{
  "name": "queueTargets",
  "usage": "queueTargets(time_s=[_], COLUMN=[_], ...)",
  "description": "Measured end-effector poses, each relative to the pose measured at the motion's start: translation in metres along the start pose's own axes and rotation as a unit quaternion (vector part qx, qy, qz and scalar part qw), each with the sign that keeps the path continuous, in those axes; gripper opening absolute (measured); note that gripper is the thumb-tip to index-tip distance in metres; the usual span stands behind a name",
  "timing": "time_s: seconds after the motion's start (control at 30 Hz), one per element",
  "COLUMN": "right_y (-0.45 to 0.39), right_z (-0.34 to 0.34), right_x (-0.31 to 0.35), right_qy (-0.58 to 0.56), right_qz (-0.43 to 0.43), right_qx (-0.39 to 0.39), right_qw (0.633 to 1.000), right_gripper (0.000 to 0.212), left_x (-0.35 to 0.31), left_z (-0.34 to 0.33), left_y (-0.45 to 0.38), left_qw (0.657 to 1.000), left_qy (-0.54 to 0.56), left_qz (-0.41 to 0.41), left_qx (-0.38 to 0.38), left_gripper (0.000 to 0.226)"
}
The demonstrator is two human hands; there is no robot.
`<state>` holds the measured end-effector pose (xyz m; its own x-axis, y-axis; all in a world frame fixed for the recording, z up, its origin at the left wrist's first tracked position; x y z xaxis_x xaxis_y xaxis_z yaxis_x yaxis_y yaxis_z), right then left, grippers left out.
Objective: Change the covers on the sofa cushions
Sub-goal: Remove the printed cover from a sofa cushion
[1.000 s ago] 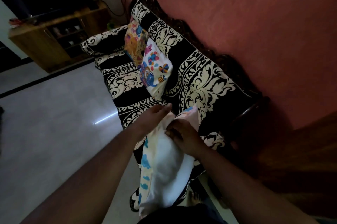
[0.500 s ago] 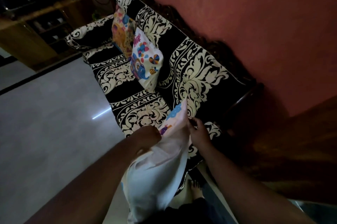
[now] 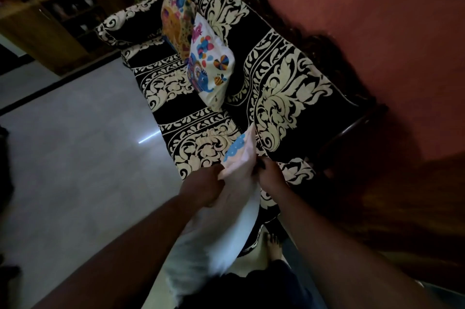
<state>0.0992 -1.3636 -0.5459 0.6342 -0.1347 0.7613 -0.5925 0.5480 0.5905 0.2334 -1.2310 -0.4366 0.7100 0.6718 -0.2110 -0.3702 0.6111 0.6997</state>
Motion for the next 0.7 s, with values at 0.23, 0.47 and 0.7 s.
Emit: queueTargets(time_s=[0.23, 0.47, 0.7], right_y=[-0.014, 0.001, 0.024], right_z=[0.021, 0.044, 0.006], right_x=[0.03, 0.038, 0.011], right_qy=[0.071, 0.044, -0.046], right_qz=[-0.005, 0.058, 0.074], right_qx=[0.002, -0.111, -0.036], right_qw=[0.997, 0.991, 0.996], right_gripper=[0.021, 0.008, 0.021], left_x=[0.015, 0.013, -0.04], left_z=[0.015, 0.007, 0.004], left_y=[0.006, -0.001, -0.036], left_qw=[0.976, 0.921, 0.961], left_qy=[0.194, 0.373, 0.225], left_qz=[-0.093, -0.055, -0.081], left_qx=[-0.021, 0.102, 0.14], left_gripper=[0.02, 0.028, 0.089])
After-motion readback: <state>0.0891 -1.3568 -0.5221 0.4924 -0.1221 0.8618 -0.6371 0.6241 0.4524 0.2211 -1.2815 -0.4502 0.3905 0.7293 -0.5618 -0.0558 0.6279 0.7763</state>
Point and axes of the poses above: each hand's wrist, its own y-axis away from the middle knuckle, its own z-axis out of the back of the hand, x = y × z, the point moved 5 cm from there along -y, towards the middle knuckle, and after that the axes turned 13 degrees about x, right-handed, at the moved point
